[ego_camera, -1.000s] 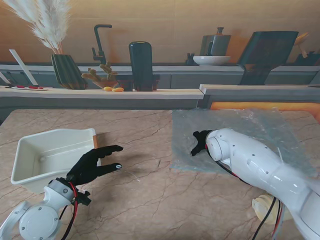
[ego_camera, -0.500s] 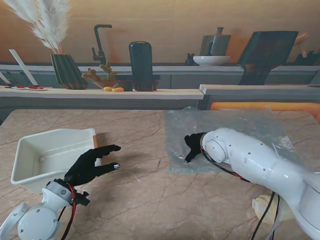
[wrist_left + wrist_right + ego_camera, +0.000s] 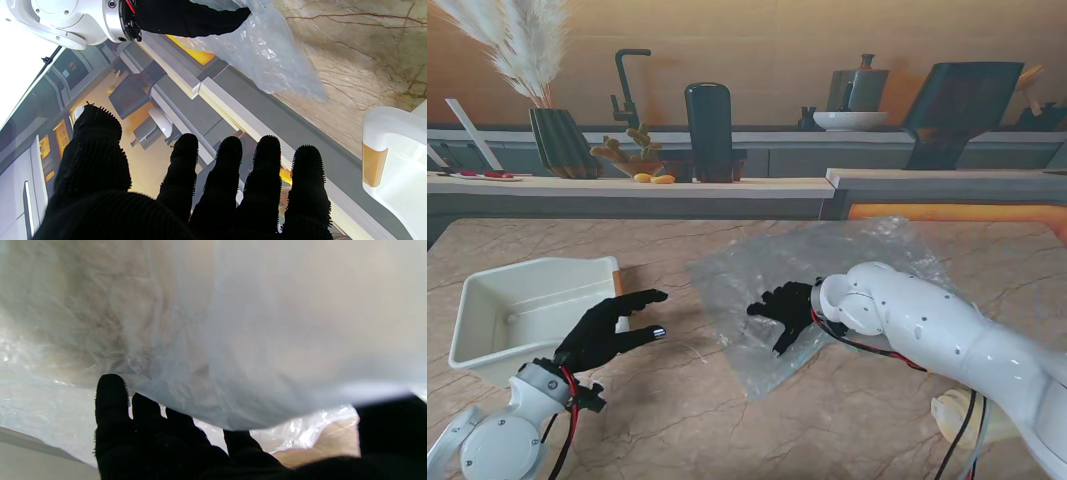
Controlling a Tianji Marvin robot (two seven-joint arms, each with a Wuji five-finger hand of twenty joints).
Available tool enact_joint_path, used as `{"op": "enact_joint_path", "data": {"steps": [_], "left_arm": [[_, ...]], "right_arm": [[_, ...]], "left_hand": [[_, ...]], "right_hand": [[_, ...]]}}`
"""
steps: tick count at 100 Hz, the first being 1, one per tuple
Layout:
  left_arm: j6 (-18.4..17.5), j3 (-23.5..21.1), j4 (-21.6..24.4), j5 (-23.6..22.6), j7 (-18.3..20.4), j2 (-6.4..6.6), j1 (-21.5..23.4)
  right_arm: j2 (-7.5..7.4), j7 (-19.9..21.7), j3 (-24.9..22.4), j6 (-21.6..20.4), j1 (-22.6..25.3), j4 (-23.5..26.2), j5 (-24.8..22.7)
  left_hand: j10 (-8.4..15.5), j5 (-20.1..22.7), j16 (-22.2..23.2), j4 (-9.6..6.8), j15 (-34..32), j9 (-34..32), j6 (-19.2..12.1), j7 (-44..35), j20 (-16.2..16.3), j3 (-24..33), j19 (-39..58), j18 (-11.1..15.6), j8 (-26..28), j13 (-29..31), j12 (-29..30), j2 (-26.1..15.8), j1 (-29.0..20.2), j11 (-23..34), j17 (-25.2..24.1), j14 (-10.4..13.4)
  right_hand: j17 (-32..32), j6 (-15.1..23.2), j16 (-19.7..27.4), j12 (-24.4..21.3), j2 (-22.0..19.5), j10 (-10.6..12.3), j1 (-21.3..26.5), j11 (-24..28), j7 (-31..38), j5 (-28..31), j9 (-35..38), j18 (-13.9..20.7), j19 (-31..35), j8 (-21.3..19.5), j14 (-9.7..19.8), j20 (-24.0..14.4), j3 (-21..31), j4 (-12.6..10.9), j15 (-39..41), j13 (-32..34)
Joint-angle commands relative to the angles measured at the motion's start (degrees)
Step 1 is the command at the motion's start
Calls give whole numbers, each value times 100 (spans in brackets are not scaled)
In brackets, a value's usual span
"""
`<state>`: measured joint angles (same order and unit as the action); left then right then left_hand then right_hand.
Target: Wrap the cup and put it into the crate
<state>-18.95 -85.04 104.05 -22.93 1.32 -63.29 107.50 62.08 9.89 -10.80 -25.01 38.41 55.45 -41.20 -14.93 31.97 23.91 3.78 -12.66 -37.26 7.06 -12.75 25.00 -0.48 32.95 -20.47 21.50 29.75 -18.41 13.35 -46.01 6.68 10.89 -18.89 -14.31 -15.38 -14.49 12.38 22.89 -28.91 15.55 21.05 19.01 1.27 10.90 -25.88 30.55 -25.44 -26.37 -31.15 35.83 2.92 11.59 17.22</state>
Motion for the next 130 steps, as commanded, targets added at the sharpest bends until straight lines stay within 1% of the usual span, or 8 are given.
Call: {"op": "enact_joint_path", "data": {"steps": [1,40,59,70,84,103,119,130], "left_arm": [[-19,-1,30,2,1,-24,55],[18,17,10,24,64,-12,18],[41,31,-8,41,105,-5,-7],[61,47,-17,44,115,-4,-27],[88,67,-28,45,131,-1,-51],[97,78,-36,52,146,2,-61],[95,77,-39,33,107,-5,-57],[102,77,-33,27,100,-6,-53]], "right_arm": [[-7,129,169,-169,69,68,-13],[-450,-479,-132,-1438,248,329,-1020],[-719,-512,-1073,-1902,809,726,-1819],[-846,-520,-2197,-2212,1459,1172,-2578],[-867,-727,-3374,-2557,2188,1732,-3233],[-886,-945,-3975,-2901,2516,2209,-3644],[-855,-826,-4298,-2968,2724,2490,-3654],[-720,-512,-4582,-2510,3025,2651,-3127]], "left_hand": [[-17,95,36,-92,-50,-69,-194,55,28,-110,74,-69,63,16,-64,-223,-54,-33,-25,-31],[-12,104,38,-91,-48,-68,-192,56,23,-112,76,-73,71,12,-64,-226,-48,-35,-31,-29],[-17,115,40,-91,-52,-71,-193,52,21,-112,75,-71,75,19,-65,-221,-55,-33,-28,-26],[-15,108,39,-91,-51,-67,-201,54,21,-113,77,-74,76,18,-65,-234,-47,-34,-30,-21],[-12,110,40,-90,-52,-67,-199,53,22,-113,80,-70,78,18,-65,-230,-52,-34,-28,-28],[-30,116,39,-91,-49,-67,-188,53,21,-112,81,-75,79,9,-65,-232,-58,-35,-31,-25],[-27,118,39,-90,-49,-72,-195,53,21,-113,81,-77,81,12,-65,-229,-63,-34,-32,-26],[-16,115,40,-90,-51,-74,-204,53,22,-112,86,-71,81,16,-66,-238,-59,-32,-28,-20]], "right_hand": [[100,2306,19,36,182,1576,-229,199,472,312,34,53,136,-168,808,143,105,-216,77,111],[161,2625,33,34,172,1773,-386,184,230,331,-20,371,59,-173,1086,239,164,-184,-47,105],[185,2881,36,40,280,1856,-348,197,265,356,-26,459,18,-254,1168,256,197,-180,-81,98],[228,3042,42,8,641,2052,-190,133,177,349,17,511,-35,-242,1208,264,259,-160,-116,88],[279,3076,51,-45,983,2296,-117,6,-48,348,160,558,-93,-211,1311,240,319,-107,-174,90],[320,3050,66,-149,1071,2461,-259,-292,-403,357,297,581,-170,-214,1373,184,386,-49,-268,78],[365,3001,68,-181,943,2421,-494,-410,-753,416,334,544,-238,-247,1383,142,430,-28,-318,71],[369,2862,56,-170,736,2257,-598,-420,-507,443,472,461,-282,-521,1359,106,432,-31,-334,132]]}}
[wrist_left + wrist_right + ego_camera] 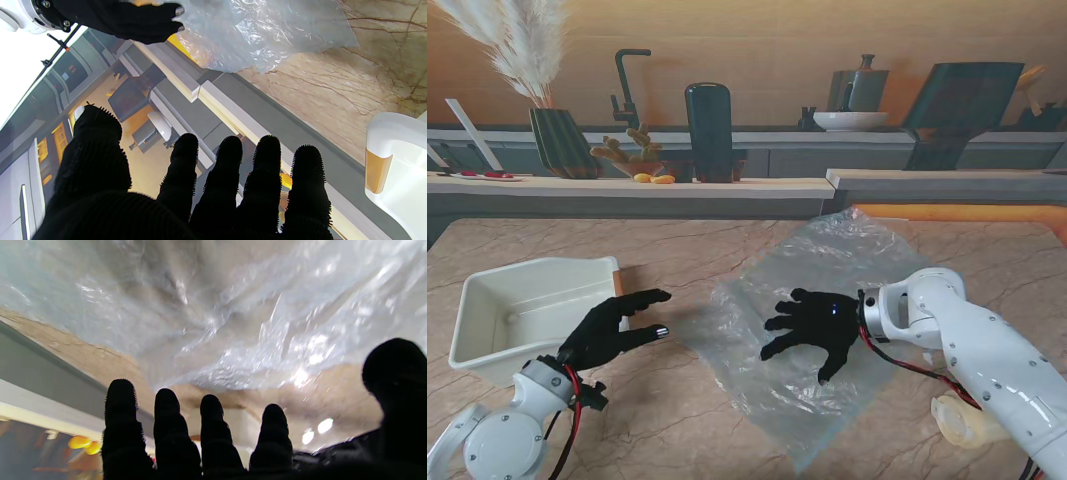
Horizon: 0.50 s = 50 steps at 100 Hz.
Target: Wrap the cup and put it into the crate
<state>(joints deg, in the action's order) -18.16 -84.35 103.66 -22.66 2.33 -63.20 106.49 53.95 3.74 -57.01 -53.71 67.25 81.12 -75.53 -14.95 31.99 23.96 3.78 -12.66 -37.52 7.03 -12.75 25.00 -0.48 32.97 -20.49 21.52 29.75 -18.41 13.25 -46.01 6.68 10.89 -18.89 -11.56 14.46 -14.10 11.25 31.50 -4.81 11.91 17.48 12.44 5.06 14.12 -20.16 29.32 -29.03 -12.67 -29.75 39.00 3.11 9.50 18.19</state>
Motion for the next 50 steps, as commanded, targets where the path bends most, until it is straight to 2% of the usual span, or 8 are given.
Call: {"op": "enact_joint_path", "data": {"steps": [1,8,14,19,25,30,38,50], "left_arm": [[23,7,6,0,0,-15,48],[19,5,7,6,17,-12,47],[14,2,7,9,26,-10,49],[9,-1,6,6,26,-10,51],[5,-3,5,3,17,-12,52],[11,0,6,2,9,-14,52],[29,3,14,10,21,-12,54],[18,-1,14,37,60,-5,52]], "right_arm": [[105,105,30,427,160,89,344],[168,75,-1,975,282,156,492],[200,305,-4,1466,366,279,624],[229,601,33,2003,421,388,777],[271,1178,142,2832,459,560,1108],[290,1707,302,3488,418,672,1469],[318,2011,625,4244,228,649,1705],[362,2158,1092,5066,-118,470,1964]], "left_hand": [[-26,114,34,-90,-47,-49,-190,53,22,-109,82,-75,79,9,-66,-226,-67,-32,-32,-23],[-18,112,35,-89,-50,-42,-189,54,20,-113,81,-74,79,16,-65,-224,-63,-35,-32,-31],[-13,115,35,-89,-51,-42,-196,53,20,-113,81,-77,79,15,-65,-224,-62,-35,-31,-28],[-23,120,35,-89,-50,-47,-186,51,21,-112,82,-75,80,15,-66,-221,-68,-34,-30,-28],[-12,111,35,-89,-51,-45,-201,55,20,-111,82,-69,79,18,-65,-234,-65,-34,-31,-30],[-11,121,35,-90,-50,-46,-190,51,20,-109,83,-76,80,16,-65,-227,-73,-34,-29,-26],[-9,116,34,-90,-49,-44,-191,54,19,-108,81,-73,79,12,-65,-239,-77,-35,-34,-25],[-13,118,35,-88,-50,-48,-185,55,19,-110,81,-80,79,13,-65,-243,-83,-33,-33,-33]], "right_hand": [[84,-137,12,-48,-164,-180,-229,-46,192,72,175,-126,-157,-185,-8,-43,103,-47,-117,58],[44,-240,-13,4,-216,-358,-179,47,580,87,239,-228,-156,-303,-57,-80,71,-72,-96,117],[51,-439,-12,6,-329,-610,-165,45,711,102,199,-308,-170,-295,-131,-85,58,-75,-110,92],[11,-926,-19,27,-454,-987,-117,100,802,167,119,-382,-222,-42,-260,-71,-56,-95,-100,110],[-93,-1743,5,18,-625,-1670,-96,115,675,402,-22,-523,-381,383,-558,58,-132,-115,-54,128],[-131,-2162,47,16,-778,-1992,-47,154,371,400,-230,-628,-496,684,-733,210,-237,-139,19,59],[-211,-2417,90,29,-928,-2224,-31,242,40,450,-354,-874,-515,887,-894,360,-295,-176,148,17],[-175,-2355,160,8,-1121,-2298,-56,245,-349,376,-481,-1162,-436,979,-1001,473,-374,-195,260,-104]]}}
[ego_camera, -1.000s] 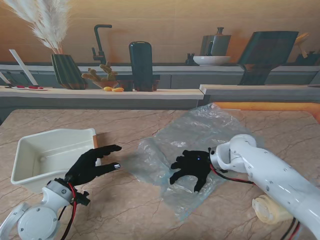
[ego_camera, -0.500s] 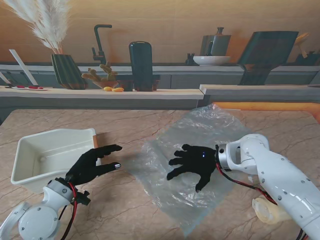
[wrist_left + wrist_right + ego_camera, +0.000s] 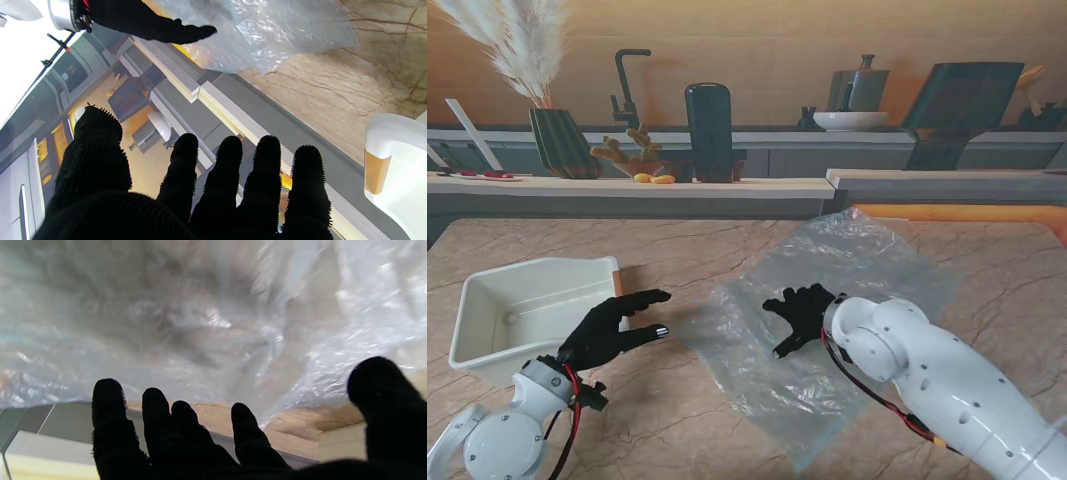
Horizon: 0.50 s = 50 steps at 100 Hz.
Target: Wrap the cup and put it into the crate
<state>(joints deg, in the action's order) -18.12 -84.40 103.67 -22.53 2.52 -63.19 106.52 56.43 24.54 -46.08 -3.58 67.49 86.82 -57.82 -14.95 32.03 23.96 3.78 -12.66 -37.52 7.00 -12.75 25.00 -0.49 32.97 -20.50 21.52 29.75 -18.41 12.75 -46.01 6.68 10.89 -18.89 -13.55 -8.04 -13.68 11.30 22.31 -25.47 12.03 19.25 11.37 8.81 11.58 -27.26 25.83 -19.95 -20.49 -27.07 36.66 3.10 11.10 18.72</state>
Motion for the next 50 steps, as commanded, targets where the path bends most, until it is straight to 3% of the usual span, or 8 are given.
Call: {"op": "enact_joint_path", "data": {"steps": [1,9,11,14,24,50], "left_arm": [[13,4,13,24,40,-6,49],[8,-1,14,20,28,-8,55],[7,-2,15,20,23,-10,57],[5,-3,17,19,15,-11,61],[-7,-9,23,14,-4,-15,73],[22,15,21,45,58,-3,47]], "right_arm": [[117,79,36,113,-168,-118,208],[149,48,269,505,-345,-261,261],[156,50,321,623,-382,-286,279],[170,34,392,776,-435,-333,300],[195,70,577,1296,-589,-443,353],[221,163,1084,2524,-980,-896,577]], "left_hand": [[-10,118,35,-88,-51,-48,-190,54,19,-110,83,-77,79,16,-65,-196,-79,-33,-28,-29],[-10,113,35,-88,-50,-50,-188,57,18,-109,81,-70,78,14,-65,-198,-88,-33,-35,-37],[-6,120,35,-87,-52,-52,-190,54,20,-112,85,-69,79,17,-65,-198,-84,-32,-28,-31],[-6,121,36,-87,-54,-52,-186,54,20,-111,86,-74,79,23,-65,-197,-88,-32,-28,-34],[-11,120,34,-87,-48,-52,-183,54,18,-111,82,-76,80,11,-66,-200,-92,-31,-34,-43],[-12,119,35,-86,-49,-44,-192,55,17,-113,81,-71,80,12,-64,-211,-95,-34,-35,-18]], "right_hand": [[23,-94,121,0,-214,-231,-76,62,-259,-30,-235,-458,-85,72,-234,208,-145,-193,96,-167],[39,177,161,-82,-341,-197,-86,-82,-631,-189,-229,-601,59,110,-325,281,-213,-210,137,-182],[81,223,185,-95,-372,-193,-77,-135,-1099,-94,-242,-608,200,-164,-340,511,-229,-208,147,-202],[101,300,194,-112,-394,-181,-69,-179,-1256,-74,-261,-646,240,-234,-355,586,-236,-212,145,-221],[156,384,207,-218,-508,-166,-21,-417,-1424,-21,-247,-743,369,123,-443,705,-316,-234,165,-265],[339,-325,244,-290,-540,-301,21,-595,-1271,21,-265,-678,160,151,-478,958,-377,-235,141,-387]]}}
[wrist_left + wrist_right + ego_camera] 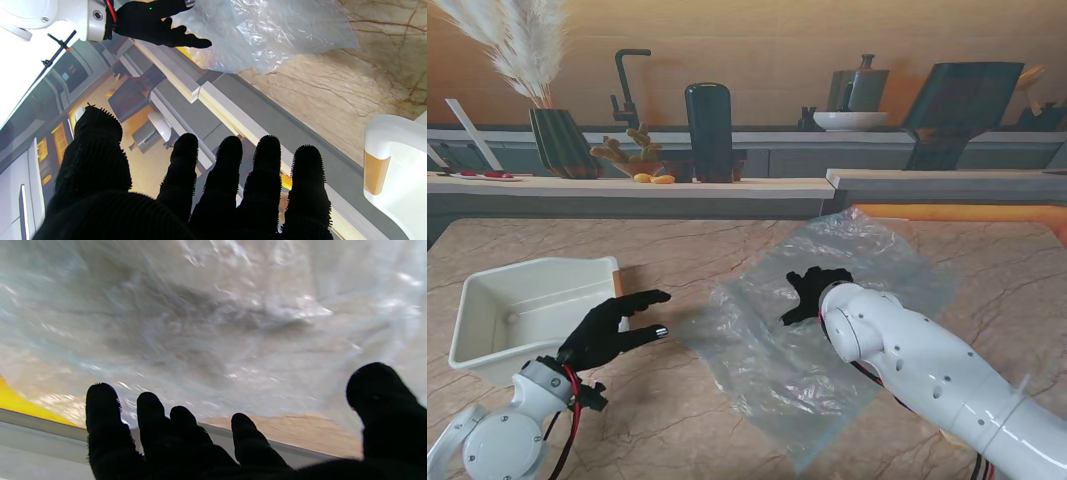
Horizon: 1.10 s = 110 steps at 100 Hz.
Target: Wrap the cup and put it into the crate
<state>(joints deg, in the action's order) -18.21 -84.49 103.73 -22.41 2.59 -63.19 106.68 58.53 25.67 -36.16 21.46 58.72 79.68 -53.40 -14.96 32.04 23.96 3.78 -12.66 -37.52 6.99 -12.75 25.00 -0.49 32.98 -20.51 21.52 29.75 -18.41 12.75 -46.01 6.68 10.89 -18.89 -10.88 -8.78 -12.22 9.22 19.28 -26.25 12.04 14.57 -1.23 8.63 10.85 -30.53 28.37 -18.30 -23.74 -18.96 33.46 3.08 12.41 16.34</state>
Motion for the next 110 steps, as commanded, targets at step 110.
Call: {"op": "enact_joint_path", "data": {"steps": [110], "left_arm": [[96,49,47,33,32,-9,39]], "right_arm": [[244,-618,2837,-2740,-1616,-1494,1343]], "left_hand": [[-4,123,38,-88,-52,-45,-190,46,15,-114,76,-71,84,14,-67,-217,-105,-30,-38,-31]], "right_hand": [[101,395,138,146,913,33,485,376,437,-33,-149,183,-268,-597,187,121,282,-214,51,-102]]}}
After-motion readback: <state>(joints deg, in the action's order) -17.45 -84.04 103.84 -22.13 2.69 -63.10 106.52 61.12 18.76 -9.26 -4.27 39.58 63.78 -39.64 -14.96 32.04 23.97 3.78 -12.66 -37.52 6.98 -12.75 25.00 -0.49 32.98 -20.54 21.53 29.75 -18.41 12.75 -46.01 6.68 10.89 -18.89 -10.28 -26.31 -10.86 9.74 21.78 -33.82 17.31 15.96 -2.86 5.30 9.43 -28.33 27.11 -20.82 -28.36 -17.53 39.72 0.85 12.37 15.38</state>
